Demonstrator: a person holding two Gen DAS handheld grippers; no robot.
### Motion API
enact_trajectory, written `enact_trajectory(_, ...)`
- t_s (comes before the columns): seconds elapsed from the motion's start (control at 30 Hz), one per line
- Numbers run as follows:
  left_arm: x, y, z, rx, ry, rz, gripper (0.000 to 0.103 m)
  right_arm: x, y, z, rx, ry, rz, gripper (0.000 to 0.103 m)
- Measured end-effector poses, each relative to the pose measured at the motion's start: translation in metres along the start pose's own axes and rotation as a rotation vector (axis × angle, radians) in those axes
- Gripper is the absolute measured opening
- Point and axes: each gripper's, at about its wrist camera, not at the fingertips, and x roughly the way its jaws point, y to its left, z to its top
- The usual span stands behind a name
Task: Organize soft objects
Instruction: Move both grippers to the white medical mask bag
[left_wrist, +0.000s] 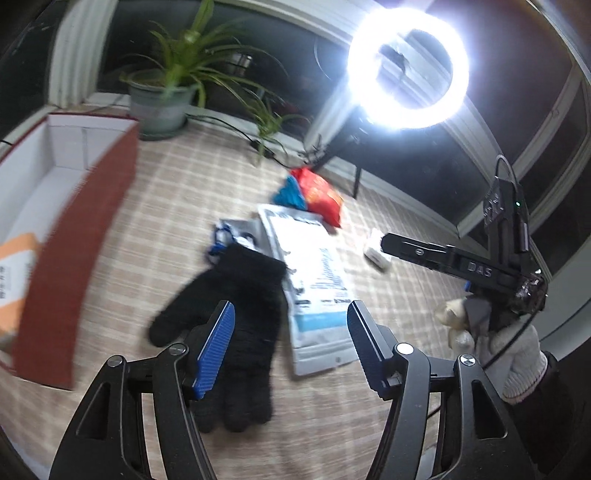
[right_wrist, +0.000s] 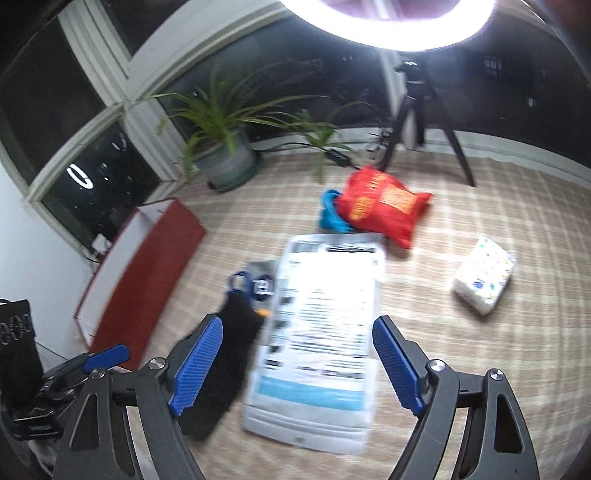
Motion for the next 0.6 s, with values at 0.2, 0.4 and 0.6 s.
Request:
enact_trajectory(0.2,0.035,-0.03,-0.008,0.014,0.06,-0.04,0.063,0.015,-0.031,-0.001,0.0,0.065,-0.004,0.08)
enact_trajectory(0.4,0.072,-0.044,-0.021,-0.003,0.125,-0.07,0.063,0.036,-0.054,-0.003,0.037,0.133,0.042,0.08)
enact_trajectory(0.6,0.101,-0.045,-0.025,-0.017,0.179,-0.05,0.062,0.054,-0.068,-0.004,0.074,0.176,0.092,0.077)
